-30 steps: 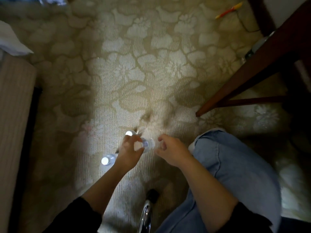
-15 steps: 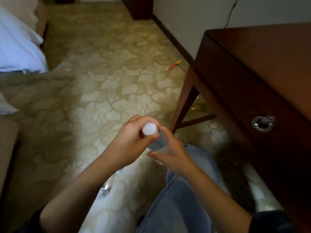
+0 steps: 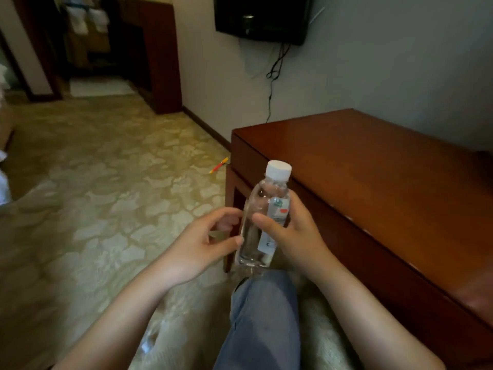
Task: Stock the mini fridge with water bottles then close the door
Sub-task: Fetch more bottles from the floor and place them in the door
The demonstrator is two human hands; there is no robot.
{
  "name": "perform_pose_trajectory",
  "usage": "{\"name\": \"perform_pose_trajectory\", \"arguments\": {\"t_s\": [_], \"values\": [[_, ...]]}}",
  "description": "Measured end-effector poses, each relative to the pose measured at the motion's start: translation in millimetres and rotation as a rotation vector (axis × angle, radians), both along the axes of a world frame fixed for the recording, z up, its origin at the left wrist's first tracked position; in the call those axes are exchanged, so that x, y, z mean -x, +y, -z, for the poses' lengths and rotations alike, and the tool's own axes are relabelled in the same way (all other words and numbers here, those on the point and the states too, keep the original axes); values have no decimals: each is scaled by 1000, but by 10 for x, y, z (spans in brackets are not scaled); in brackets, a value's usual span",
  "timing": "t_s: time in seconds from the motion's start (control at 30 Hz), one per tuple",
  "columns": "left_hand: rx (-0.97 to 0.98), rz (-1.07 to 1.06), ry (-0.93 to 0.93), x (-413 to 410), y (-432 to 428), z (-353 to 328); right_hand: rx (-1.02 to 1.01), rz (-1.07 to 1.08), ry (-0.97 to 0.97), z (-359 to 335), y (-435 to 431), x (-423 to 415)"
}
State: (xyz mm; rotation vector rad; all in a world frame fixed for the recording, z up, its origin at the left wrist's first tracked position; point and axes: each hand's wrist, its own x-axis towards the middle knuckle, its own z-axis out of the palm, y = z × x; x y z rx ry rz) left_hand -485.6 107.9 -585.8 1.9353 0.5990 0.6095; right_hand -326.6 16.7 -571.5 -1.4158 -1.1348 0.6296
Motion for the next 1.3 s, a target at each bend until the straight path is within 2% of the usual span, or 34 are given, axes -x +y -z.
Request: {"name": "perform_pose_trajectory", "arguments": {"t_s": [0.2,0.37,0.6,0.77,1.13,1.3], "values": [[-63,177,-92,-533,-325,-422,-57,131,-54,-571,-545,-288],[-164,294,-224,-1097,-704,-881,-121,298,-199,-1085,-970,-561],[-175,483,-323,-1897,-1396,-1356,-204,519,-303,-1626,-1839,-1019],[-174,626,-379,-2357,-2102,-1565,-259,684,-305,-1809,-2573,-1214],[-168,903,-475,-2888,-4007,-1715,-214,1226,-569,-1954,-4336,-1186],[-133,1045,-543,-2914,-4726,-1752,-232,1396,-609,-1953,-4912,-1131]]}}
